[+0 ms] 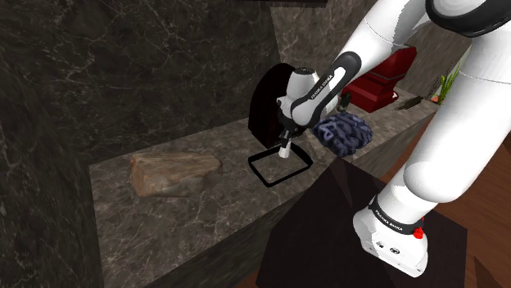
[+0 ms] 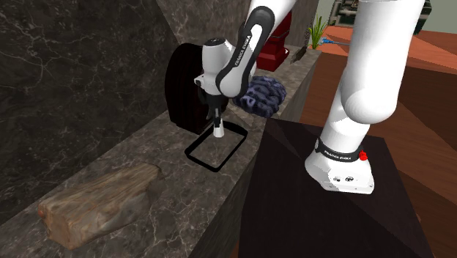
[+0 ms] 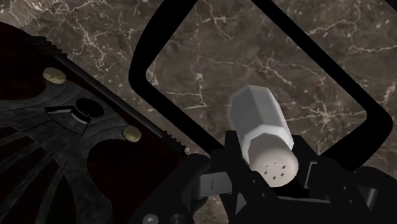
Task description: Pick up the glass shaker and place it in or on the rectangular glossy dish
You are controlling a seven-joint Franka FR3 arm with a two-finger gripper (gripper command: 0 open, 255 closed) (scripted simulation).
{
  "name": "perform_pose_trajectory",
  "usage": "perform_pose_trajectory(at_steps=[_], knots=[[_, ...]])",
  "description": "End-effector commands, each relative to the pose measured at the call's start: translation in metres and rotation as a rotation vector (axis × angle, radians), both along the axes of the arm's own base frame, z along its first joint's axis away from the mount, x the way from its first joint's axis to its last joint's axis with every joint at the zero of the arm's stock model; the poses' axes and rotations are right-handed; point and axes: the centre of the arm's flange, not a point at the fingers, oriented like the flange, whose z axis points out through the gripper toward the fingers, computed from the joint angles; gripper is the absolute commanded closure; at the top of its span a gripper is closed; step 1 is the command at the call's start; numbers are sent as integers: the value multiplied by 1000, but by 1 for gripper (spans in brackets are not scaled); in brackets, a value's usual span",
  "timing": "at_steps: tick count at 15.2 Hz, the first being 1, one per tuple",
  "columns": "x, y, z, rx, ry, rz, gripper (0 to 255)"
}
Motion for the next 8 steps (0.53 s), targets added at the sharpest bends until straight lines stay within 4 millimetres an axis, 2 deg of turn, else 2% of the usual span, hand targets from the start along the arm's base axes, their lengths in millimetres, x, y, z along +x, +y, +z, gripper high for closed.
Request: perform_pose_trajectory(at_steps=[1,4,8], knots=[[0,0,-10,0,-1,0,255],[0,0,-25,0,-1,0,255],[0,0,-25,0,-1,0,255]])
